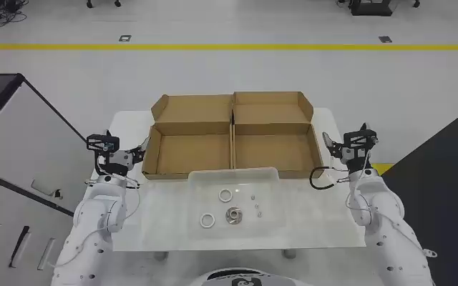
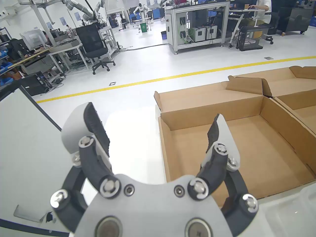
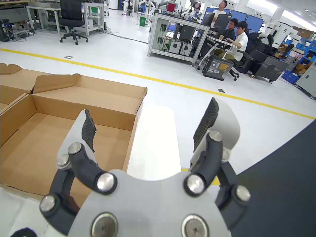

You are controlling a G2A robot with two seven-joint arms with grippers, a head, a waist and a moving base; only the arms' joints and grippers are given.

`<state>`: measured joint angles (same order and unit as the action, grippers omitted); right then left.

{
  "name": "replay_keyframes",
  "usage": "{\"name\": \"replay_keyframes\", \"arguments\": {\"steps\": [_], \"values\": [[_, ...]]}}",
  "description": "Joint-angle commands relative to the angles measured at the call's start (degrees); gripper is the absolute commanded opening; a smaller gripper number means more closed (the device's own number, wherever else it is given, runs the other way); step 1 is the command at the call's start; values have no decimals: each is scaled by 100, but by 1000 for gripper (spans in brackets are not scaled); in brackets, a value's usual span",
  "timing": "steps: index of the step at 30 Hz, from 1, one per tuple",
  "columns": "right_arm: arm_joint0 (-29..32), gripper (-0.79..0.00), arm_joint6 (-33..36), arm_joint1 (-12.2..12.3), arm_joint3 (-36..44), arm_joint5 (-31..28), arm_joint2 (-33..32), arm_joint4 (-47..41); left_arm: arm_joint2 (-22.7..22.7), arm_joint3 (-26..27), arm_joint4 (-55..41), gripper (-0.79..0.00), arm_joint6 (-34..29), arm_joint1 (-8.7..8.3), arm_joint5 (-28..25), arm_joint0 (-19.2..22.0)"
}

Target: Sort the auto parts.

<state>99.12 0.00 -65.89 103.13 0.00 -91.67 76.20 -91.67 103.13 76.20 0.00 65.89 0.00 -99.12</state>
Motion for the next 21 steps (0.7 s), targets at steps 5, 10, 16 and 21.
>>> {"name": "replay_keyframes", "arguments": {"steps": [5,10,16,21], "values": [[1,0,-62,8,280,-146,-70,44,0,0,0,0,0,0,0,0],[-24,0,210,76,840,-1080,-424,-75,0,0,0,0,0,0,0,0],[-187,0,942,194,1442,-2598,-801,-260,0,0,0,0,0,0,0,0],[-549,0,1793,291,1671,-3680,-962,-671,0,0,0,0,0,0,0,0]]}}
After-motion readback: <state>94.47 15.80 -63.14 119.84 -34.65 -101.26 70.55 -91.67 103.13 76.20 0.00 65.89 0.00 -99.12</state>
